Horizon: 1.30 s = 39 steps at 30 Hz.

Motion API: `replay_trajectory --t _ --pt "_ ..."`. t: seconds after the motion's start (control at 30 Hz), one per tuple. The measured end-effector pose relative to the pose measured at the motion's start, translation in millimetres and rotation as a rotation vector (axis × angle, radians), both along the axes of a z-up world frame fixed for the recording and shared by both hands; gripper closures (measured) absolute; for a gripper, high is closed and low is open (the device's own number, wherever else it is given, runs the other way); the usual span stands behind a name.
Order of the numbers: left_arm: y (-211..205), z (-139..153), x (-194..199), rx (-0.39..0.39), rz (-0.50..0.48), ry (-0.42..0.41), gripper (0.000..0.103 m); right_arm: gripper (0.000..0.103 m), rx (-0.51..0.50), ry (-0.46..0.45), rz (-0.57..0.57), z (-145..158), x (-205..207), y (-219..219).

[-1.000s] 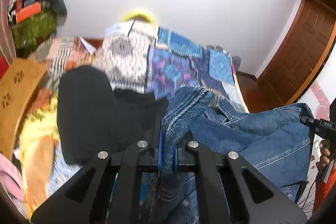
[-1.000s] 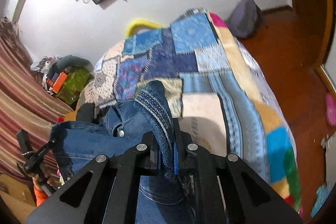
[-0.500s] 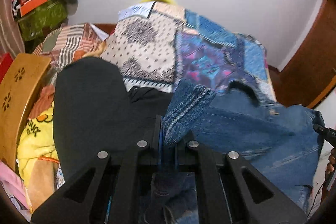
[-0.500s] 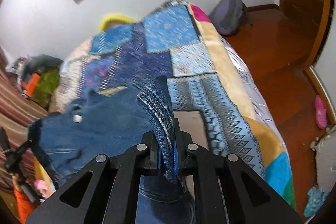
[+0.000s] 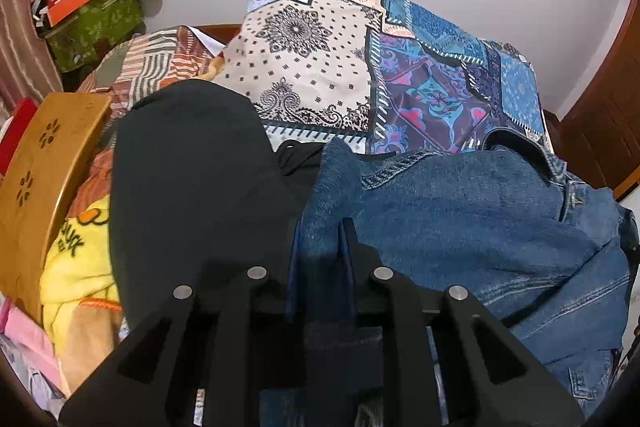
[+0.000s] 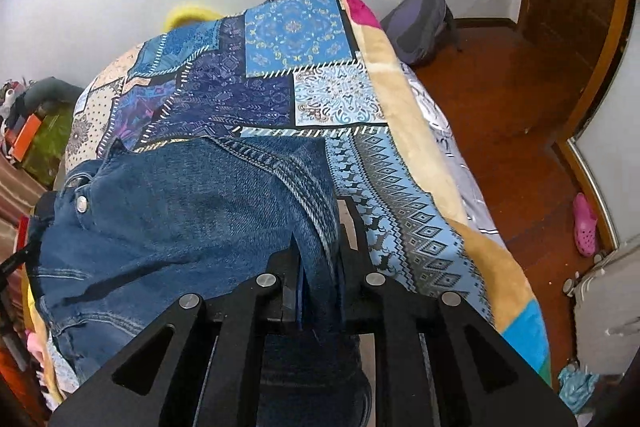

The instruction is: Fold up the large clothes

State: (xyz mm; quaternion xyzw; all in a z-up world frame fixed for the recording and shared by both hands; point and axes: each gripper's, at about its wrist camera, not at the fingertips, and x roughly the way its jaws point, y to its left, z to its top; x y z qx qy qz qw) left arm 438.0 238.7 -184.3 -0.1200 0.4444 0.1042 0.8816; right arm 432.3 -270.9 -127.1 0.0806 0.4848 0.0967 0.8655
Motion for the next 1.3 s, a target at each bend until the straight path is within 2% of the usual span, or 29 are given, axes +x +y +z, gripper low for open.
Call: replay_trajectory --t 0.2,0.43,0.53,0.57,0.7,0.8,0.83,0.9,1.07,1.3 --pt "-1 31 -28 0.011 -0.012 -0.032 0.085 0.083 -0.004 0.005 -0.006 23 -25 -9" --pt "-12 66 -78 0.020 -0.054 -0.087 0.074 0.078 -0.047 -0.086 0.054 64 -74 -4" --pt "-17 78 -103 0.031 -0.072 -0.108 0.071 0.068 -0.080 -0.141 0.085 82 -97 1" --pt "-18 81 -110 0.033 -0.077 -0.115 0.070 0.062 -0.094 -0.163 0.098 88 -107 4" --pt "-22 84 -142 0.016 -0.086 -0.132 0.049 0.037 -0.121 -0.211 0.170 102 -141 12" --pt "-23 72 -169 -0.033 -0.110 -0.099 0.045 0.033 -0.129 -0.229 0.214 103 -163 15" --pt "-22 67 -176 -0.047 -0.109 -0.076 0.039 0.033 -0.139 -0.233 0.227 100 -172 16" --pt "-20 56 -186 -0.062 -0.097 -0.028 0.032 0.032 -0.158 -0.227 0.249 93 -187 18" --pt "-10 14 -220 -0.071 -0.062 0.069 0.032 0.032 -0.158 -0.177 0.255 67 -214 16" --pt "-1 -43 -250 -0.224 -0.034 0.192 0.032 0.032 -0.101 -0.042 0.207 23 -234 5"
